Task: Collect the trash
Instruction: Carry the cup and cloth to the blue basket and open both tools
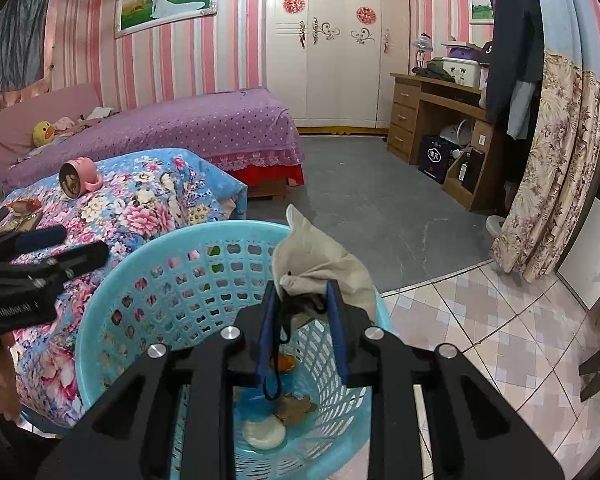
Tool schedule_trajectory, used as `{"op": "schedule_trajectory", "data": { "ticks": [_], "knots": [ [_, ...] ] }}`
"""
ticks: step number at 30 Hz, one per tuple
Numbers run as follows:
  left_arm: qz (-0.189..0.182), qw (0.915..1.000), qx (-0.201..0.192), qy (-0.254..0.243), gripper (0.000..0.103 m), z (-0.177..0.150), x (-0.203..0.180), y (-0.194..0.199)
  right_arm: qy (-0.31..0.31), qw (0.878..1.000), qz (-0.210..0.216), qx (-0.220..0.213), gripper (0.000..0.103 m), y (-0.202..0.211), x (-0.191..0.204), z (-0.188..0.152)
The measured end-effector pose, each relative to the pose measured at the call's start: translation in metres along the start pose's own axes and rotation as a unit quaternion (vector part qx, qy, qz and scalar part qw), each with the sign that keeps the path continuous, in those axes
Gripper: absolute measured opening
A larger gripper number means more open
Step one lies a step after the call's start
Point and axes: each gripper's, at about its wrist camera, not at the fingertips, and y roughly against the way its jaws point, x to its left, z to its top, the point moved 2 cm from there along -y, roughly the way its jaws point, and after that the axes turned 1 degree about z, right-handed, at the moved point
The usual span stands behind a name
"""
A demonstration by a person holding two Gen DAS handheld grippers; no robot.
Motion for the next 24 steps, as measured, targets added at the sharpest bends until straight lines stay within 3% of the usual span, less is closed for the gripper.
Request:
{"op": "schedule_trajectory", "data": {
  "ticks": [10,15,19,21,24],
  "knots": [
    [0.049,0.9985,-0.019,0.015,0.094,-0.001,0.046,0.018,0.002,1.000,0.012,0.003,0.029,-0.006,0.019,0.001],
    [0.063,0.9976,-0.019,0.022,0.094,-0.004,0.068,0.028,0.012,1.000,0.012,0.000,0.059,-0.007,0.036,0.004],
    [0.070,0.9968,-0.026,0.027,0.094,-0.004,0.086,0.040,0.019,1.000,0.011,0.003,0.074,-0.009,0.046,0.006],
    [0.074,0.9963,-0.030,0.030,0.095,-0.003,0.094,0.046,0.019,1.000,0.010,-0.004,0.088,-0.008,0.053,0.008],
    [0.079,0.9954,-0.035,0.040,0.096,-0.002,0.112,0.055,0.021,1.000,0.001,-0.015,0.097,-0.007,0.061,0.012]
  ]
}}
